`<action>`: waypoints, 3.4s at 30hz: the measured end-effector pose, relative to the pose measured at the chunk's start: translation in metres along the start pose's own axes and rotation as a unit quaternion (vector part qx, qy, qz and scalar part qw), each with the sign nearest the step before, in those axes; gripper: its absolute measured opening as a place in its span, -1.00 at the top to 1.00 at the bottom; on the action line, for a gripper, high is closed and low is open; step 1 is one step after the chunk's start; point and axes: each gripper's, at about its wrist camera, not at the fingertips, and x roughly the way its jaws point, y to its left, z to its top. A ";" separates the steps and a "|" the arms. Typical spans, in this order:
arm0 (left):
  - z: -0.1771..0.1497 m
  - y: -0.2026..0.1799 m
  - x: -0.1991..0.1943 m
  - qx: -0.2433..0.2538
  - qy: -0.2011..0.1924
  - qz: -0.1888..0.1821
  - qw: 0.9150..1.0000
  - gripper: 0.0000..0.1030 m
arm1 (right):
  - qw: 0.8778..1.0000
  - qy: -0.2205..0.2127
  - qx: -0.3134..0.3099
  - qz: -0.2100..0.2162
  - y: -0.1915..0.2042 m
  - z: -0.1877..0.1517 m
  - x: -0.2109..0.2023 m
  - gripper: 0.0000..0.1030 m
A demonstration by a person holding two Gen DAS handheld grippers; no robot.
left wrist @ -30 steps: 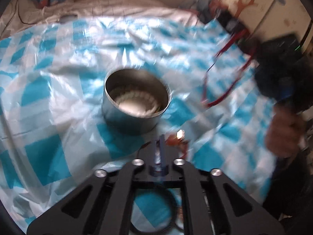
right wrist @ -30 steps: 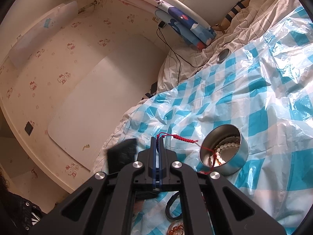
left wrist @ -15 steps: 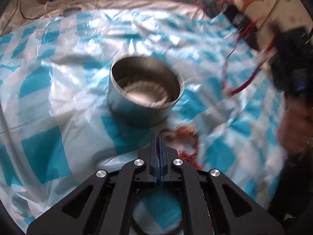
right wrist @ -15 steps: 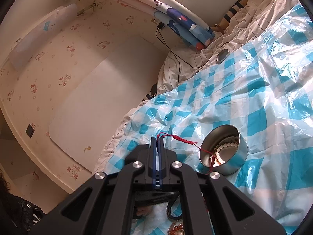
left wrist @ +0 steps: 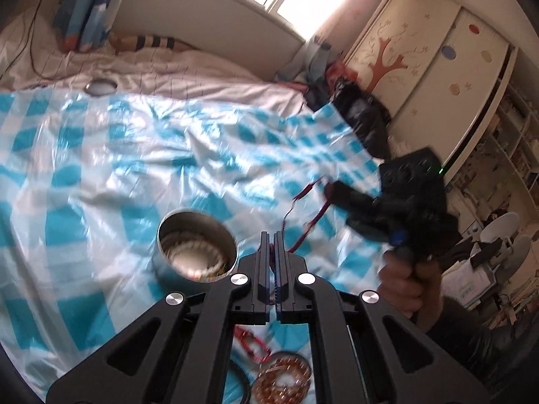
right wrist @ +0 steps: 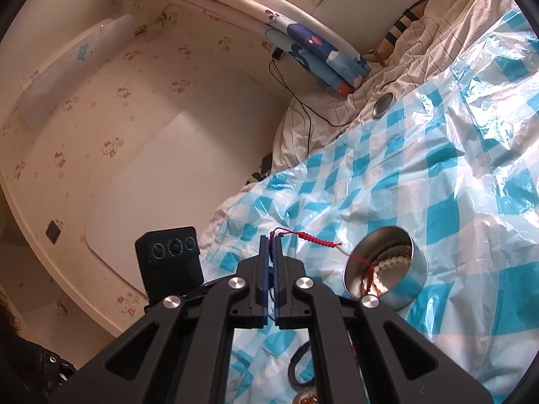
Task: Organize jewelry
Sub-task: 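Open both grippers over the tin to drop the red cords, then grasp the black band bracelet with the left gripper while the right gripper grasps the red beaded cord, then carry both items over the tin and open both grippers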
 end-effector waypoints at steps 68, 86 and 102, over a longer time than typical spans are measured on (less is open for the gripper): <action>-0.103 0.027 0.013 0.095 0.163 0.211 0.959 -0.29 | 0.901 0.238 -0.185 -0.311 -0.006 -0.113 0.092 0.19; -0.080 0.024 -0.019 0.049 0.127 0.161 0.978 0.85 | 0.974 0.152 -0.061 -0.157 -0.003 -0.065 0.045 0.84; 0.002 0.035 0.045 0.000 0.063 0.184 0.981 0.85 | 0.978 0.006 -0.130 -0.161 0.026 0.004 0.025 0.84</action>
